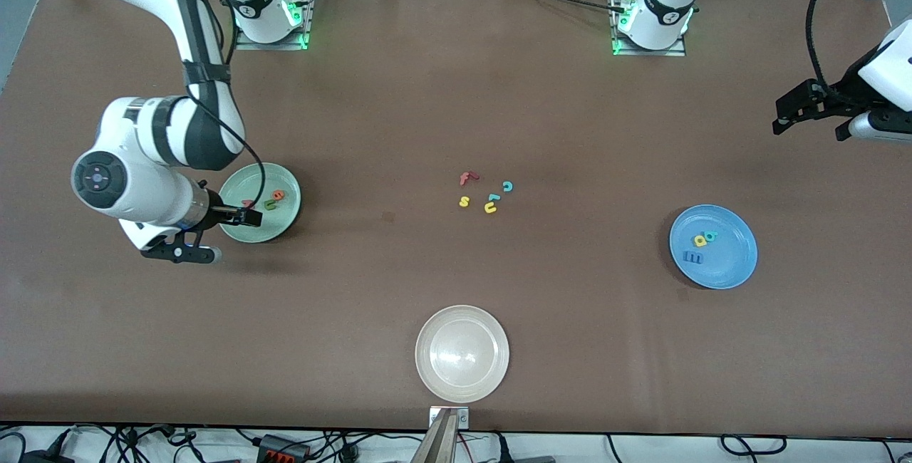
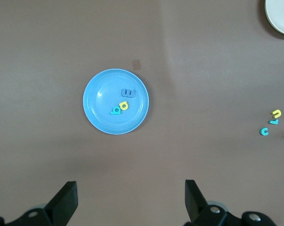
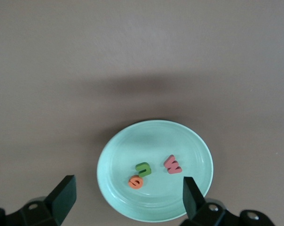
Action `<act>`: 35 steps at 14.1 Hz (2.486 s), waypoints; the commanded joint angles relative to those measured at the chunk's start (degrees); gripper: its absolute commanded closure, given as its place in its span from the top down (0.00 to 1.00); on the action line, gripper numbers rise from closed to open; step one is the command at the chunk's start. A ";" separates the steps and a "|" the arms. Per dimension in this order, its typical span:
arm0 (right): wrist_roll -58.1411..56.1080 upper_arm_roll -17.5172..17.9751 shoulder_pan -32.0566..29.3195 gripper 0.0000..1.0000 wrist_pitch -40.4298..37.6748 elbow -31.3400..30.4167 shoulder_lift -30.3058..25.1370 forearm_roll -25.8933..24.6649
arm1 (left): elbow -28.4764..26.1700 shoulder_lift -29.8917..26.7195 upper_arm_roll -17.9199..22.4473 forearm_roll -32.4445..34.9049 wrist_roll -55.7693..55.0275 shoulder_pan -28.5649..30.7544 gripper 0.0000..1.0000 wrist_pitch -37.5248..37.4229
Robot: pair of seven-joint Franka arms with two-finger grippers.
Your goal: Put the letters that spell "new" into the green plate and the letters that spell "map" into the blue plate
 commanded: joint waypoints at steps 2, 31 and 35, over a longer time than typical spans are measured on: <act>1.35 13.19 -13.05 1.00 -3.61 1.13 -10.19 -8.65 | 0.60 -0.16 -0.05 -1.38 1.18 0.02 1.00 -0.78; -6.39 27.73 -36.38 1.00 -15.92 -6.77 -34.38 -13.95 | 2.01 0.20 0.03 -1.91 1.18 0.02 1.00 -2.71; -7.71 27.73 -36.56 1.00 -16.45 -6.77 -34.29 -13.95 | 2.01 0.20 0.03 -1.91 1.18 0.02 1.00 -2.80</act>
